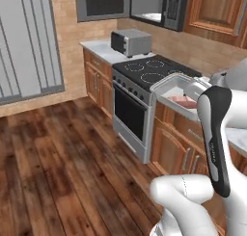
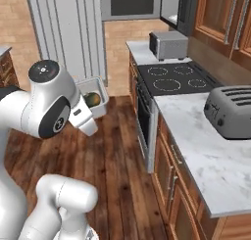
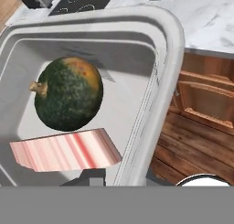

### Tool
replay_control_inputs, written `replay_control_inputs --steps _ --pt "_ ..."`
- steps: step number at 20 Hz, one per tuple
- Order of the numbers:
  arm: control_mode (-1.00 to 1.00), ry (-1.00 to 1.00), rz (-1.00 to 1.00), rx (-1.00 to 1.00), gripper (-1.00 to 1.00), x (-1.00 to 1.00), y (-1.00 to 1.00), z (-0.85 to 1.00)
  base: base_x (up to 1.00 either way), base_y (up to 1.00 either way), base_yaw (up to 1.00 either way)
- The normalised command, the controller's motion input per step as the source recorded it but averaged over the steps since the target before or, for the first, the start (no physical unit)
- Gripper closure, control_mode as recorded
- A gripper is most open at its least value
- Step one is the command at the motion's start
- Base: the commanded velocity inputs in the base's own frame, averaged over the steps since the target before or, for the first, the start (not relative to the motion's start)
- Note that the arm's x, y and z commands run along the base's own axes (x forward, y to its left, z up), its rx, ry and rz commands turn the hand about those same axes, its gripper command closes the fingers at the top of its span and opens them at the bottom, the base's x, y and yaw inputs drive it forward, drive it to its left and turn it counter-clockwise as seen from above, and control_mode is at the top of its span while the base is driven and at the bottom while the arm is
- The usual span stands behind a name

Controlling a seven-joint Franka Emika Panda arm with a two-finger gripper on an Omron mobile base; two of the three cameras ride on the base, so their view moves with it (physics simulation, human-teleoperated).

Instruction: Place the tupperware containing the steak and squash meal in the microwave. Close the microwave door and press the start button to reheat the meal.

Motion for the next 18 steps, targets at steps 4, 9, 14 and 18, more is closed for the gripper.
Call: replay_control_inputs --steps 4,9,14,18 --pt "1.00 0.00 0.00 0.00 1.00 0.00 0.00 0.00 0.57 0.14 -0.46" --pt "1.00 0.00 0.00 0.00 1.00 0.00 0.00 0.00 0.58 0.34 -0.39" --pt "1.00 0.00 0.00 0.00 1.00 0.00 0.00 0.00 0.61 0.53 -0.32" --pt "1.00 0.00 0.00 0.00 1.00 0.00 0.00 0.00 0.64 0.67 -0.25"
